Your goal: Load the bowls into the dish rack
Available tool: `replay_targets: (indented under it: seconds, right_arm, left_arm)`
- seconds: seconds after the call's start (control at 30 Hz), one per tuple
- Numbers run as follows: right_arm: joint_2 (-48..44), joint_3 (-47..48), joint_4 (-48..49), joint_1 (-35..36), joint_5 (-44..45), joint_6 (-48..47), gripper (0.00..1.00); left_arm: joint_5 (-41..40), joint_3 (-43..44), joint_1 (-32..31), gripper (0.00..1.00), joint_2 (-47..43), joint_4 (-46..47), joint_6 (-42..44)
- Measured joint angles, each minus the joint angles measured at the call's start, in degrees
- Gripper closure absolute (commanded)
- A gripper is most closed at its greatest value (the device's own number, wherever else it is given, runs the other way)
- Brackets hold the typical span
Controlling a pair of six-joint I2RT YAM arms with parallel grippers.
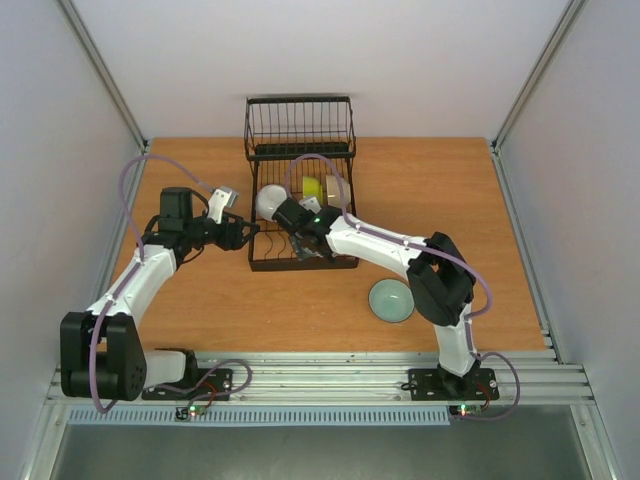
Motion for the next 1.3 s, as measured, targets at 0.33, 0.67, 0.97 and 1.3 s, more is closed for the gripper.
replay_targets:
  seconds: [0.33,0.67,0.97,1.3]
  right_arm:
    - [-5.33,-4.42,6.25,0.28,-5.27,-1.44,0.01]
    - [-29.88,-26.51,14.25,-3.52,-9.46,2.51,0.19]
    - [-45.11,-37.27,6.99,-5.73,-9.92,11.72,0.33]
    - [-57.05,-48.98,-9.73,-5.77,-9.90,24.98,0.39]
  left_arm:
    - [0.00,0.00,0.00,0.32,0.00,-0.04,0.15]
    - [0.20,0.00,0.00,0.32,0.00,-0.09,0.17]
    - [0.83,0.02,0.00,0.32,0.00,-0.17,0.15]
    - [1.38,0.02,0.00,0.32,0.00,-0.15,0.15]
